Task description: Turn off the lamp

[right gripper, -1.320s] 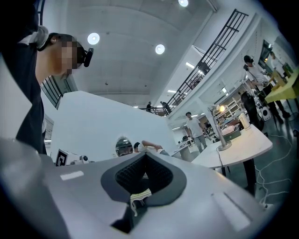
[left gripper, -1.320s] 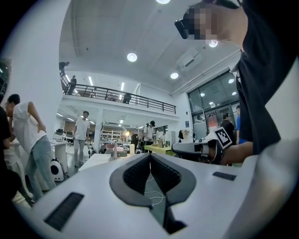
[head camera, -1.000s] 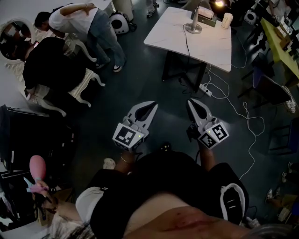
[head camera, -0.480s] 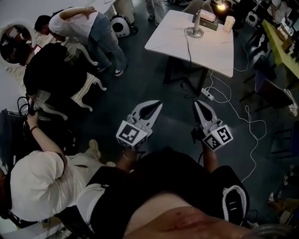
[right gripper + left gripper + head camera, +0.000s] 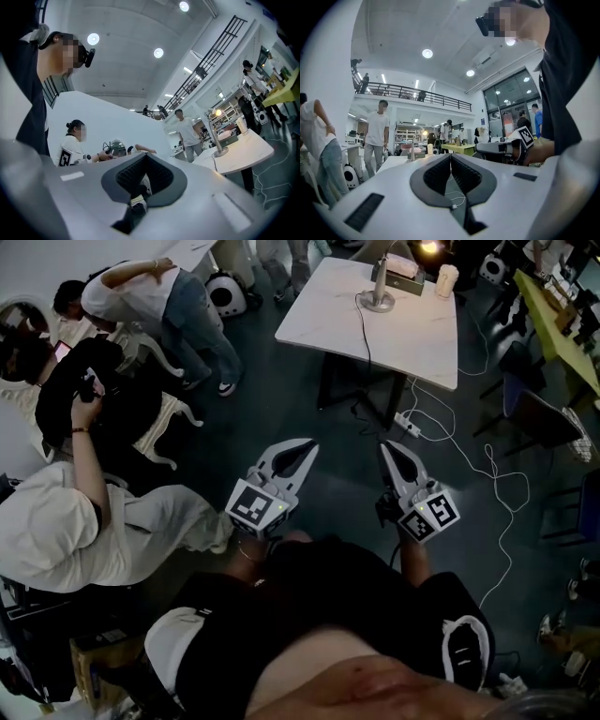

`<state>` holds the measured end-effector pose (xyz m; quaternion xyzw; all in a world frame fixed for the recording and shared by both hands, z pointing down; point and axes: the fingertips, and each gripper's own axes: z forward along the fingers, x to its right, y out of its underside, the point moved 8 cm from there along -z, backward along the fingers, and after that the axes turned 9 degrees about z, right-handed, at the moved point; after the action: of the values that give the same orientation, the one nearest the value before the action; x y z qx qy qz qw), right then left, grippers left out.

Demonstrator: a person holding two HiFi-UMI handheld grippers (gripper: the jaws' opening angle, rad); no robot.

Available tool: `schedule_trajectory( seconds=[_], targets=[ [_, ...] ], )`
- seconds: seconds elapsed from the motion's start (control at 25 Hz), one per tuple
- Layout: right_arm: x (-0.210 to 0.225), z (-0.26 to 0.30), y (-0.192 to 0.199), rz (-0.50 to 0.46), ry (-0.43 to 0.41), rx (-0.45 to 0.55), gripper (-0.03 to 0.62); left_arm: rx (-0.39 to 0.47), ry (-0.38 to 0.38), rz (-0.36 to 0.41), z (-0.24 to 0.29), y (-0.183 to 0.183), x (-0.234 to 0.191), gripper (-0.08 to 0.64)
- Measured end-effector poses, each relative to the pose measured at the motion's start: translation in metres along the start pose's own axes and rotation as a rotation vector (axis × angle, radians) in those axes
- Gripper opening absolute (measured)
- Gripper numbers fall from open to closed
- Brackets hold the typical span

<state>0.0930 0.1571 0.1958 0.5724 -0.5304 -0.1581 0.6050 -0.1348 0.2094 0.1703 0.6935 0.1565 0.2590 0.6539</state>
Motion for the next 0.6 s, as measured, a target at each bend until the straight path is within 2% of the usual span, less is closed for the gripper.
schedule_trajectory(
  seconds=[0.28,0.4,0.6],
  targets=[
    [0.01,-0.033,-0.003,0.013,0.104,0.072,-0.002,-0.001,0.124,0.034,0.034,-0.001,0.006,0.008],
    [0.01,-0.04,0.0,0.017,0.136,0.084,-0.002,0.005,0.13,0.03,0.037,0.0,0.006,0.008],
    [0.009,-0.031,0.003,0.007,0.137,0.068,-0.002,-0.011,0.129,0.044,0.034,0.007,-0.005,0.008]
  ],
)
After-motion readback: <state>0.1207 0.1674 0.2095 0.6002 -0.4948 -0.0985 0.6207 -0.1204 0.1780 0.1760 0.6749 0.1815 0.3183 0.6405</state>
